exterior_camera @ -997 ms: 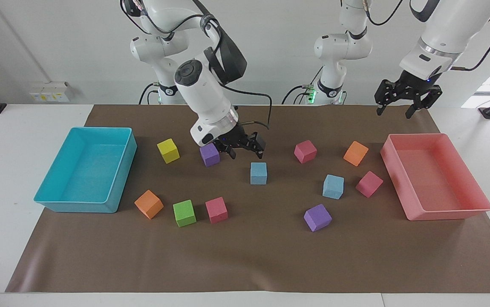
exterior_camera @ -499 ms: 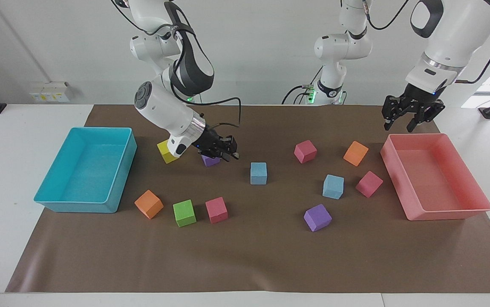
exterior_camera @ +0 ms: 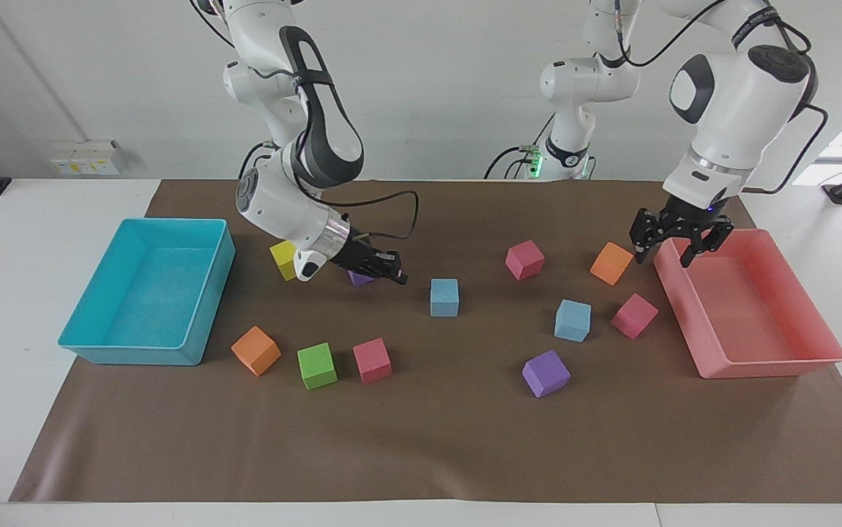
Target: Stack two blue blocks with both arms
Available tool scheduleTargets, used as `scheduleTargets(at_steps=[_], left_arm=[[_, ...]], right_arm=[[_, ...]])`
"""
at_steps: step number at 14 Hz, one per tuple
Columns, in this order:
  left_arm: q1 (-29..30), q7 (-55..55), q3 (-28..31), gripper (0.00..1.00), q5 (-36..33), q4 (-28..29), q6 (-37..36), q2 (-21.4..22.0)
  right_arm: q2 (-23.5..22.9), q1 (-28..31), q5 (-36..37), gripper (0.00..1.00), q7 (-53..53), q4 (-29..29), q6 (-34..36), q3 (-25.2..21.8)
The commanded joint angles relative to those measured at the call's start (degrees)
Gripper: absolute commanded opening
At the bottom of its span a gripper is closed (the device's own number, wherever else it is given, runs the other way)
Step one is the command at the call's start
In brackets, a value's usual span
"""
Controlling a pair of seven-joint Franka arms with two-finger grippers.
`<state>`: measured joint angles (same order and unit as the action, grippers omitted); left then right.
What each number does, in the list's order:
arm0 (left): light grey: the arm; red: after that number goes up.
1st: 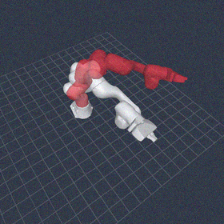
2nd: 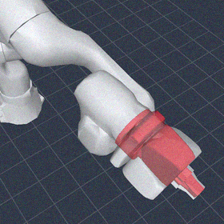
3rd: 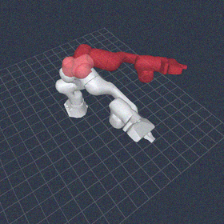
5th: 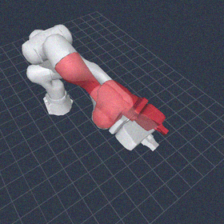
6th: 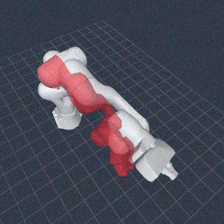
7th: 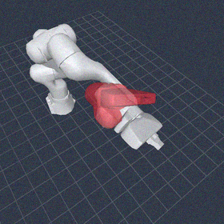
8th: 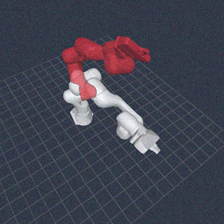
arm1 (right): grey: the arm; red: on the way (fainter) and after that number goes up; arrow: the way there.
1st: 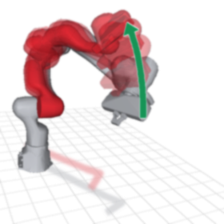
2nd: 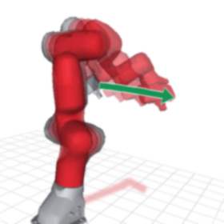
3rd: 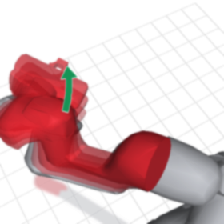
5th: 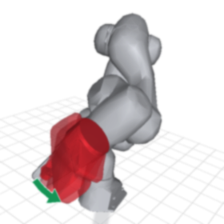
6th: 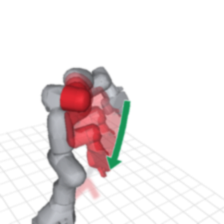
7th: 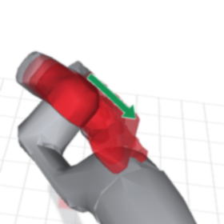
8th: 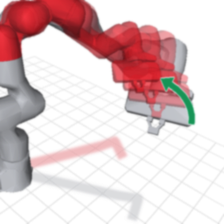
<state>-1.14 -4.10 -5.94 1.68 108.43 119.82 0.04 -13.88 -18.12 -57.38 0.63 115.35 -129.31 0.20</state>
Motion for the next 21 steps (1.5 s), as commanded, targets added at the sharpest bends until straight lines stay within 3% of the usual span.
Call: scheduleTargets(at_steps=[1,4,8,9,11,21], left_arm=[[-2.27,-0.38,0.49,0.81,-0.10,4.85,5.94,0.40],[-4.91,0.24,0.49,0.82,-0.10,5.91,9.63,-3.54],[-8.26,-0.11,0.58,0.90,-0.62,6.35,15.00,-9.17],[-8.35,-0.20,0.58,0.98,-0.71,6.44,17.53,-10.31],[-8.35,-0.46,0.76,1.00,-1.15,6.53,20.01,-12.07],[-8.00,-0.47,0.76,1.00,-2.03,10.39,20.63,-11.47]], right_arm=[[-0.62,0.28,-3.44,0.00,6.56,2.50,-1.21,0.50],[-0.62,0.11,-7.98,0.00,12.54,6.02,-1.47,0.42],[-0.79,0.02,-9.42,0.00,13.96,6.73,-4.26,0.42],[-1.75,-0.07,-9.85,0.00,16.40,6.82,-4.54,0.50],[-2.11,-0.33,-11.78,0.00,18.09,6.73,-4.72,0.50],[-3.08,0.28,-12.84,0.00,18.09,5.15,-4.90,0.42]])
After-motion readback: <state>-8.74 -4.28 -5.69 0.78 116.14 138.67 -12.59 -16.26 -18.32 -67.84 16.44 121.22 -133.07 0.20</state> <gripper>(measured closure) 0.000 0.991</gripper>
